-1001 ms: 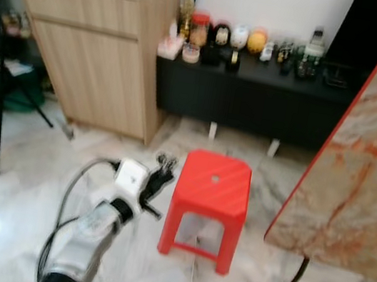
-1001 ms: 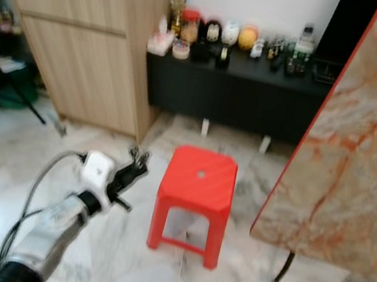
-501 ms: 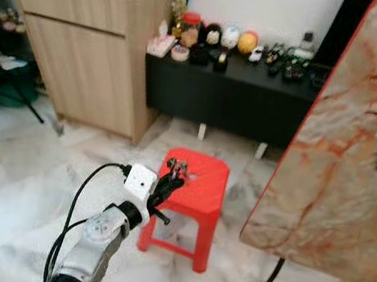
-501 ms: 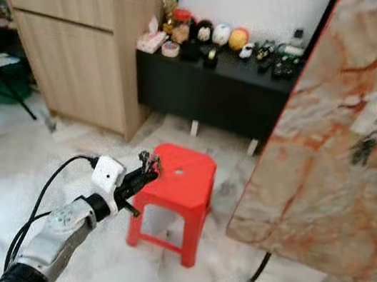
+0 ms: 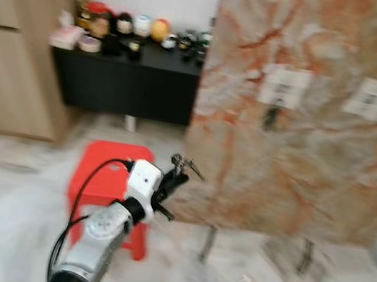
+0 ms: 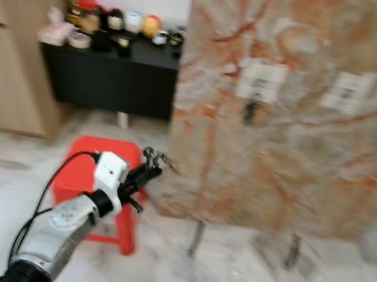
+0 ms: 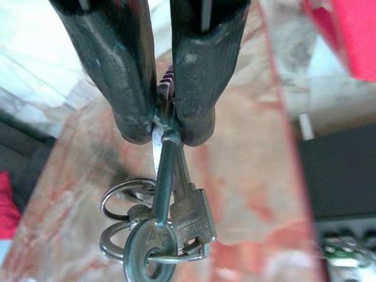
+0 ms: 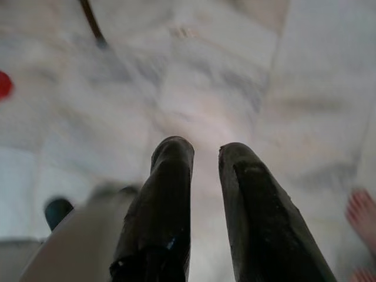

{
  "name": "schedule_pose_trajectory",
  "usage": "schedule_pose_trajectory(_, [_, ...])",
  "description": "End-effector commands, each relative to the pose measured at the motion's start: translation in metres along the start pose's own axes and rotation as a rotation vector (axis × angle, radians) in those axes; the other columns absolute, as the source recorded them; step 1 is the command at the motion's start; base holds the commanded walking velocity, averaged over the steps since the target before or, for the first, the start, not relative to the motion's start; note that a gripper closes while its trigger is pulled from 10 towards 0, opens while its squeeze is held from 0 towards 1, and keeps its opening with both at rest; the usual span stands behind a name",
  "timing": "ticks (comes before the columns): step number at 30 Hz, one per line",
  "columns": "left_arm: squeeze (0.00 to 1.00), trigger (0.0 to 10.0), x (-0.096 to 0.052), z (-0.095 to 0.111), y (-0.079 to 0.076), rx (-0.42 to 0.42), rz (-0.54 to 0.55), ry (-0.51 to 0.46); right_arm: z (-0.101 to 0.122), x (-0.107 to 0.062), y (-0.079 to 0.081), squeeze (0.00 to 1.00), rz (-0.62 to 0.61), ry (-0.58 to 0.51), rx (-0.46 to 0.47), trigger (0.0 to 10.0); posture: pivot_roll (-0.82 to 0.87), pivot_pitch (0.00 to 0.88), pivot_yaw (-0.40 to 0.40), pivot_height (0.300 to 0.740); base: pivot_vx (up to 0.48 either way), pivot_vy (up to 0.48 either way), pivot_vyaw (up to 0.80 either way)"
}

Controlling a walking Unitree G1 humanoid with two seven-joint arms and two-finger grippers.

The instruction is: Hang keys on a hook

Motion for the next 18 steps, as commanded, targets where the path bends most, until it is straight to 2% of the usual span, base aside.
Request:
schedule_pose_trajectory(1, [0.00,10.0,0.0035,0.0065,-0.0049,0.011,-0.024,-0.020,0.0046,0.0005,-0.0035,0.00,-0.006,-0.008,-0.008,10.0,0.01,0.000,-0.042,0.740,0.000,-0.379,-0.73])
schedule_pose_trajectory(10, [0.00,10.0,0.0071,0.0109,-0.0093,0.010,-0.033,-0.032,0.0053,0.0005,-0.0033,0.00,-0.007,-0.013,-0.008,10.0,0.00,0.000,-0.041,0.740,0.000,-0.379,-0.66])
schedule_pose_trajectory(18, [0.00,10.0,0.0088,0.0150,-0.0137,0.000,-0.044,-0.042,0.0063,0.0005,-0.0046,0.00,-0.010,-0.019,-0.012,10.0,0.00,0.000,-0.042,0.740,0.000,-0.327,0.00])
Point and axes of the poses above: a point about 5 cm out from each wrist's last joint towards the gripper, its own x axis pointing out of the wrist towards the gripper, its own z axis along the axis of the wrist's last joint, y = z × x, the point moved 6 cm from there along x, pointing out of the wrist towards the gripper, and after that the axes turned 12 degrees about x, right-handed, at the moved point
